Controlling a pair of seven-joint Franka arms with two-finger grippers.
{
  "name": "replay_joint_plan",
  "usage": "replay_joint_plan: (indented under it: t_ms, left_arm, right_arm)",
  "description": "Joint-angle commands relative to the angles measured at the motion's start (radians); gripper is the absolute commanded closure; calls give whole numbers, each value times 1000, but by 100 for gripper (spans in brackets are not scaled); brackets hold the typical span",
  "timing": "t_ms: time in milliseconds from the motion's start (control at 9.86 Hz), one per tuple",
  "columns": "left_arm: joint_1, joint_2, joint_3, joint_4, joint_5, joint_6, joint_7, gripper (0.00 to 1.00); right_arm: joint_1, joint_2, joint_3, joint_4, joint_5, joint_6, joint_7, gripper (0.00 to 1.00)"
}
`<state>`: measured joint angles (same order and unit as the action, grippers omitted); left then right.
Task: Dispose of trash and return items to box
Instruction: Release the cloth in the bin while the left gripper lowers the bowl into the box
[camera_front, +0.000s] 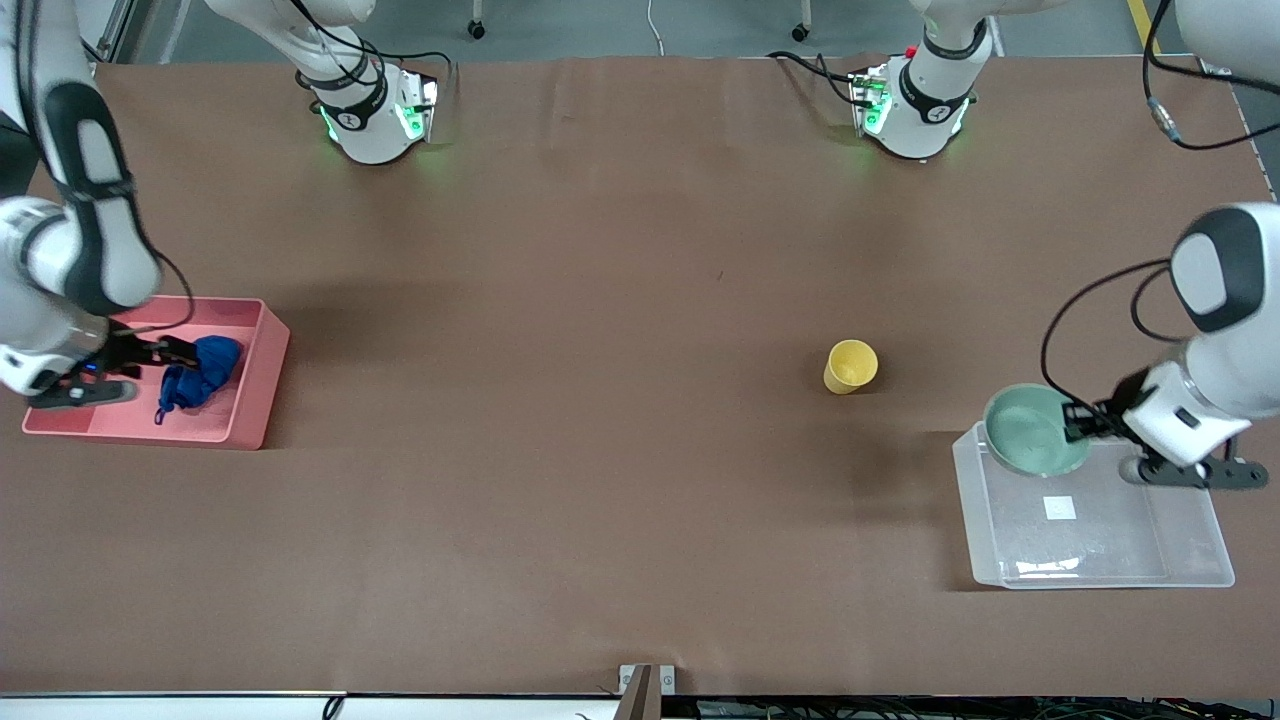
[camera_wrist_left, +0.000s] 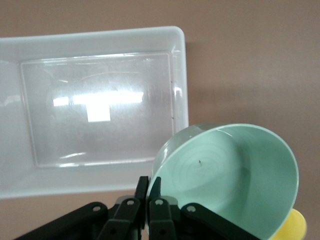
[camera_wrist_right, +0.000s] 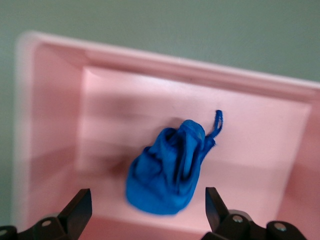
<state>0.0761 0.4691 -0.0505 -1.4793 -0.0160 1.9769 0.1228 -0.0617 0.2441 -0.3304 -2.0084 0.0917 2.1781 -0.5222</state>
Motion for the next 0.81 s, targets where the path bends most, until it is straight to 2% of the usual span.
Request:
replay_joint_plan:
  t_ms: [0, 101, 203, 406, 507, 609, 710]
  left_arm:
    - [2, 231, -2, 222, 10, -7, 72, 100]
    - [37, 262, -3, 246, 8, 19, 131, 100]
    - [68, 282, -3, 246, 7, 55, 180, 100]
    - [74, 333, 1, 244, 11, 121, 202, 100]
    - [73, 345, 21, 241, 13, 138, 210, 100]
    - [74, 374, 27, 240, 11, 154, 227, 100]
    - [74, 399, 27, 234, 13, 174, 227, 99]
  right_arm:
    - [0, -113, 58, 119, 10, -215, 179, 0]
    - [-3, -135, 89, 184, 5, -304, 285, 0]
    - [-19, -152, 149, 242, -1, -378, 392, 0]
    - [-84, -201, 301, 316, -25, -480, 591, 0]
    - [-87, -233, 326, 326, -42, -504, 619, 0]
    - [-86, -259, 324, 356, -43, -556, 610, 0]
    - [-86, -263, 320, 438, -44, -639, 590, 0]
